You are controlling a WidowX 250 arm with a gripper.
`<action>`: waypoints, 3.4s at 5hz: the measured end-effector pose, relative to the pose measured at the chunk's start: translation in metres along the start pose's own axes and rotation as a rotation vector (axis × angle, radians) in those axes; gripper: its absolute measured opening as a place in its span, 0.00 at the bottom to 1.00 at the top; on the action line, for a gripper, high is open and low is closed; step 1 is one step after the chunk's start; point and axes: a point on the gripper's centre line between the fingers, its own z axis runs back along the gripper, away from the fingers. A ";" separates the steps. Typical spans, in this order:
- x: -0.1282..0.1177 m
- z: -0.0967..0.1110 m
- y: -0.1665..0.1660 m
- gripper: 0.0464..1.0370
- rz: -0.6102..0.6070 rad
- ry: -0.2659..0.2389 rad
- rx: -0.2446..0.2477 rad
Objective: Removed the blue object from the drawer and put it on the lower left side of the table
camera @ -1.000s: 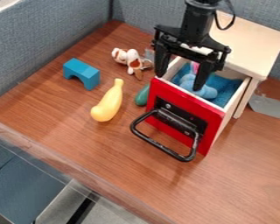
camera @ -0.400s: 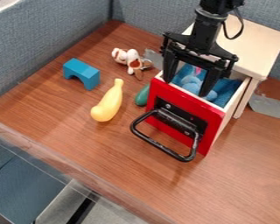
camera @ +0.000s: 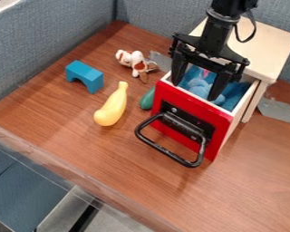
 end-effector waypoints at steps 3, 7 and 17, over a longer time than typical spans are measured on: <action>0.013 -0.015 -0.006 0.93 -0.036 0.011 0.016; 0.009 0.010 -0.002 0.18 -0.029 -0.052 -0.014; -0.055 0.042 0.177 0.17 0.530 0.019 0.148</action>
